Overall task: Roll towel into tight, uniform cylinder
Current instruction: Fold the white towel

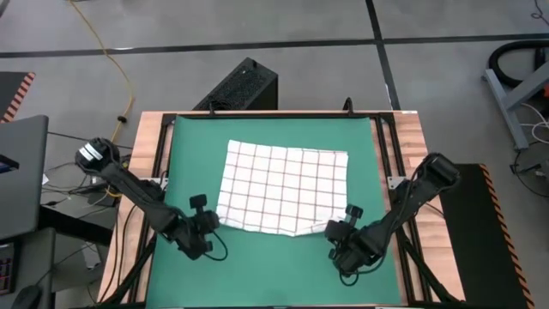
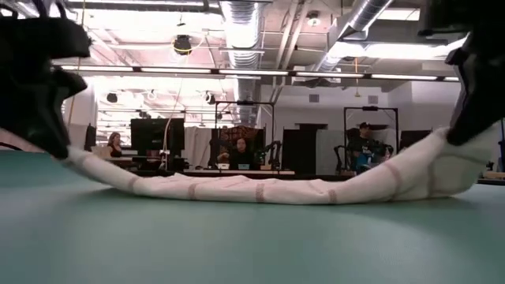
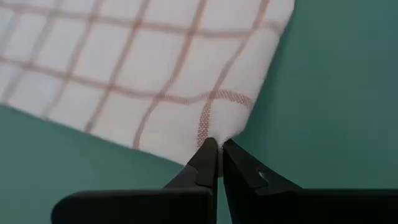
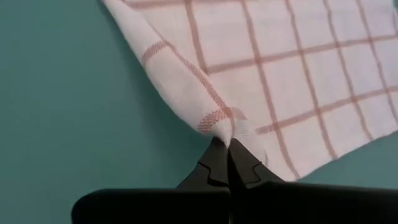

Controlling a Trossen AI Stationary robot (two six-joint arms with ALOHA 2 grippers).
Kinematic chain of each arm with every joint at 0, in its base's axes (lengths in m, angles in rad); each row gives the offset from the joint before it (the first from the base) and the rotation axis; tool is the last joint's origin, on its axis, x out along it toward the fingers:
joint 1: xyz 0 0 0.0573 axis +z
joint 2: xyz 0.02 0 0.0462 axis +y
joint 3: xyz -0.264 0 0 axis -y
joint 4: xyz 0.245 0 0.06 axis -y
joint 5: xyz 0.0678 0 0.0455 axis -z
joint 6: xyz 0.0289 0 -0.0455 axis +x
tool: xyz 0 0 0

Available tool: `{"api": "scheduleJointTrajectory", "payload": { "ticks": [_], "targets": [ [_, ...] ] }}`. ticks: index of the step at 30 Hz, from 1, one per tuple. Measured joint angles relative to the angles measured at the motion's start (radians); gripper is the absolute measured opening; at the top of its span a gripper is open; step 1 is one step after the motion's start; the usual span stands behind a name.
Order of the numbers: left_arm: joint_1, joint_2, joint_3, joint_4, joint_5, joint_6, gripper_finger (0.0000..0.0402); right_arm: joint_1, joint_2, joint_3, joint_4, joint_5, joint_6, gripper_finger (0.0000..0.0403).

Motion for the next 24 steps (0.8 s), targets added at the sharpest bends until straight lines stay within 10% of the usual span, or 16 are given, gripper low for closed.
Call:
{"api": "scheduleJointTrajectory", "payload": {
  "ticks": [24],
  "targets": [
    [-0.006,-0.044,0.012,-0.045,0.076,-0.071,0.0000,0.091,0.004,0.000,0.007,-0.059,0.012,0.0000]
  ]
}}
